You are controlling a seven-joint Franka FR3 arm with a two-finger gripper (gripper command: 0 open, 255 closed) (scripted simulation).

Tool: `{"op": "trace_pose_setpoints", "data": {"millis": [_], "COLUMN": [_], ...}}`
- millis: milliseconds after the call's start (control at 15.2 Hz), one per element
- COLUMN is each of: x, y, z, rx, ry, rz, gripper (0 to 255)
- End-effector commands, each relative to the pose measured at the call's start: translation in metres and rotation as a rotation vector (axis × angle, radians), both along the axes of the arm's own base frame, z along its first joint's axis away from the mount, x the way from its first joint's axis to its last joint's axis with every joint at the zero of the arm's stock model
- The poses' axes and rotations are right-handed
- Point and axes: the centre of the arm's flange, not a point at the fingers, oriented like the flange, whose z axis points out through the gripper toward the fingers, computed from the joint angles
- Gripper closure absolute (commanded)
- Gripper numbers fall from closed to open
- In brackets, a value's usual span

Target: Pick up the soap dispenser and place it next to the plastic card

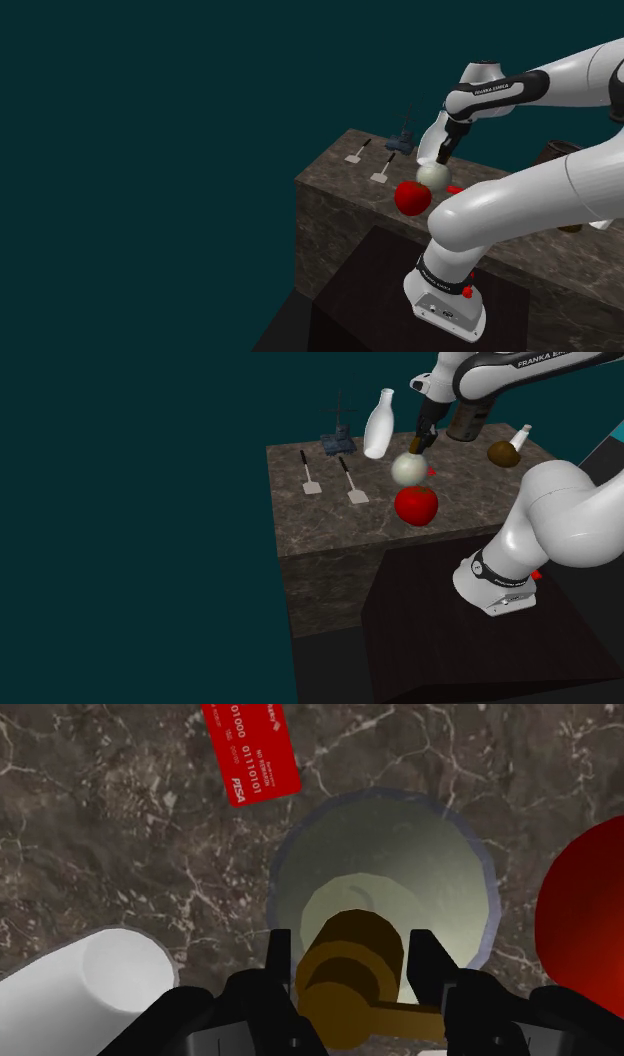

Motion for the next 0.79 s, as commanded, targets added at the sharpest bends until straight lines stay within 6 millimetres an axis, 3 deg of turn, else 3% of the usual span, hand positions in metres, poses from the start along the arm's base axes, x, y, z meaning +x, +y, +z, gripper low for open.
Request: {"op": "trace_pose_setpoints", "data": {"millis": [0, 330, 396, 726], "x": [0.0000, 0.0000, 0.0000, 0.0000], "y": [0.0001, 0.0001, 0.0001, 0.0001], "z": [-0.0023, -0.0023, -0.0023, -0.0023], "rx": [-0.001, -0.001, -0.001, -0.001], "ry": [-0.001, -0.001, -0.001, -0.001], "rz": [0.000, 0.000, 0.000, 0.000], "gripper": [255, 255, 0, 0]}}
